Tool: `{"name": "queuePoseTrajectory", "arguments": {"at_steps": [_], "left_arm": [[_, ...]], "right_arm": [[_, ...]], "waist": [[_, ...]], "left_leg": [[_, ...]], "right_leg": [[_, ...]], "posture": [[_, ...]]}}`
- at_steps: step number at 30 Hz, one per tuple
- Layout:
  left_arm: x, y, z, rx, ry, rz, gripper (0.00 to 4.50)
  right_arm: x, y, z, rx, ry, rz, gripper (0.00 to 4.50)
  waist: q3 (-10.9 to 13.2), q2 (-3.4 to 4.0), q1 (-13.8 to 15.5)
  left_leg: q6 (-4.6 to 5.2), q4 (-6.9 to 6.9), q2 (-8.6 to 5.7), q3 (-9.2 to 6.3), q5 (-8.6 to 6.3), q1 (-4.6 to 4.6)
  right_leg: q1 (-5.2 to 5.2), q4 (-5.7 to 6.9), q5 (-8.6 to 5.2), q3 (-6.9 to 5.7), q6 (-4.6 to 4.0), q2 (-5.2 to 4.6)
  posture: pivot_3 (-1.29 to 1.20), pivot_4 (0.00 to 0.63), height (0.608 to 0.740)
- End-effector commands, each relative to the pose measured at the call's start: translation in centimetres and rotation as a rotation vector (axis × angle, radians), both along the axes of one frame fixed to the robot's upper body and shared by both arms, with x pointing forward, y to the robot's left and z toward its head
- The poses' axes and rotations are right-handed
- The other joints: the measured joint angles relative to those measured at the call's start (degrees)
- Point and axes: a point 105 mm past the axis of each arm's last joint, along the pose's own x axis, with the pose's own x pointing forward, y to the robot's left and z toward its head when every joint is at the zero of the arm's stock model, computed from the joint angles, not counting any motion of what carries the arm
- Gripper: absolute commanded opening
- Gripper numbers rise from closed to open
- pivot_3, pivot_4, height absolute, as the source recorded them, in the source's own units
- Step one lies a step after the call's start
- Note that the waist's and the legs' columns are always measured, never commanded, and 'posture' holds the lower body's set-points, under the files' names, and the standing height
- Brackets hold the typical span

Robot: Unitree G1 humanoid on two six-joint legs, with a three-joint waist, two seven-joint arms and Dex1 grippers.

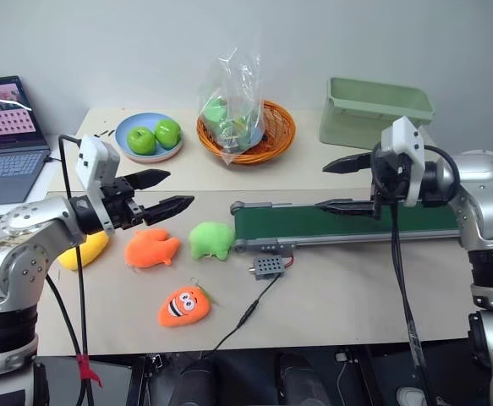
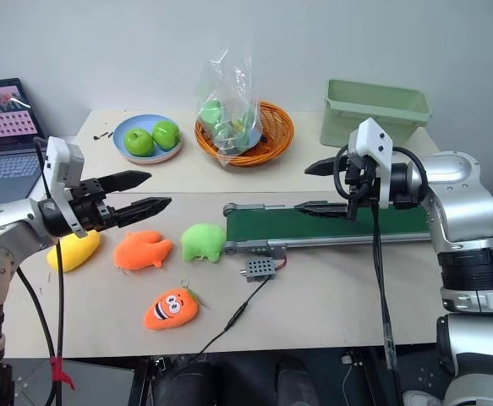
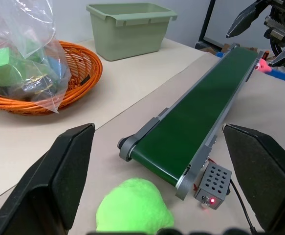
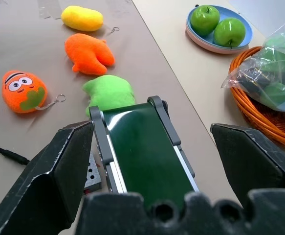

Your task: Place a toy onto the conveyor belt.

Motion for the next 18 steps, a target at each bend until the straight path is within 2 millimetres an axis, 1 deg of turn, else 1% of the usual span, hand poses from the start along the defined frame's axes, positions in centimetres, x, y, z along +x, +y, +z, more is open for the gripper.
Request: {"name": "queuePoseTrajectory", "arguments": {"at_steps": [1,4,6,8,10,12,15,16,18], "left_arm": [[-0.5,0.2,0.9,0.013,-0.052,0.007,4.47],[-1.0,1.3,1.1,-0.032,-0.044,0.032,4.47],[-1.3,2.2,1.4,-0.097,-0.014,0.05,4.47],[-1.6,3.2,1.0,-0.147,0.04,0.076,4.47],[-1.4,5.0,0.9,-0.233,0.082,0.148,4.47],[-1.2,7.4,0.3,-0.33,0.144,0.237,4.47],[-2.2,12.6,-2.1,-0.513,0.249,0.404,4.47],[-2.5,14.5,-3.0,-0.578,0.268,0.484,4.47],[-3.3,17.3,-4.5,-0.679,0.297,0.605,4.47]], "right_arm": [[-0.2,0.1,1.2,0.004,-0.052,0.011,4.5],[-0.2,0.3,1.2,-0.003,-0.049,0.026,4.5],[-0.2,0.5,1.2,-0.006,-0.044,0.04,4.5],[-0.2,0.8,1.1,-0.006,-0.041,0.052,4.5],[-0.2,1.1,1.0,-0.004,-0.041,0.067,4.5],[-0.2,1.5,0.9,0.0,-0.04,0.081,4.5],[0.0,1.9,0.7,0.004,-0.035,0.094,4.5],[0.1,2.0,0.6,0.005,-0.033,0.096,4.5],[0.2,2.1,0.5,0.005,-0.033,0.1,4.5]], "waist": [[0.0,0.0,0.0],[0.0,0.0,-0.2],[0.0,-0.01,-0.3],[0.0,0.0,-0.2],[0.0,0.0,-0.2],[0.0,0.0,-0.2],[0.0,0.0,-0.8],[0.0,0.0,-1.1],[0.0,-0.01,-1.2]], "left_leg": [[0.0,0.0,0.0,0.0,0.0,0.0],[0.0,0.0,0.0,0.01,0.0,0.0],[0.0,-0.01,0.03,0.01,0.0,0.0],[0.0,-0.01,0.03,0.0,0.0,0.01],[0.0,-0.01,0.03,0.01,0.0,0.06],[0.0,-0.01,0.03,0.0,0.0,0.07],[0.0,-0.03,0.03,0.0,0.0,0.08],[0.0,-0.08,0.03,0.01,0.0,0.08],[0.0,-0.15,0.04,-0.01,0.0,0.08]], "right_leg": [[0.0,0.0,0.0,0.0,0.0,0.0],[-0.01,0.0,0.0,0.01,0.0,0.0],[-0.03,0.0,0.0,0.01,0.0,0.01],[-0.03,0.0,0.0,0.0,0.0,0.01],[0.01,0.01,0.0,0.02,0.0,0.0],[0.01,0.01,-0.01,0.01,0.0,0.01],[-0.02,0.04,-0.01,0.02,-0.01,0.01],[-0.03,0.04,-0.01,0.02,-0.01,0.0],[-0.04,0.04,-0.01,-0.01,-0.02,0.0]], "posture": [[0.0,0.15,0.74],[0.0,0.15,0.74],[0.0,0.15,0.74],[0.0,0.15,0.74],[0.0,0.15,0.74],[0.0,0.15,0.74],[0.0,0.15,0.74],[0.0,0.15,0.74],[0.0,0.15,0.74]]}}
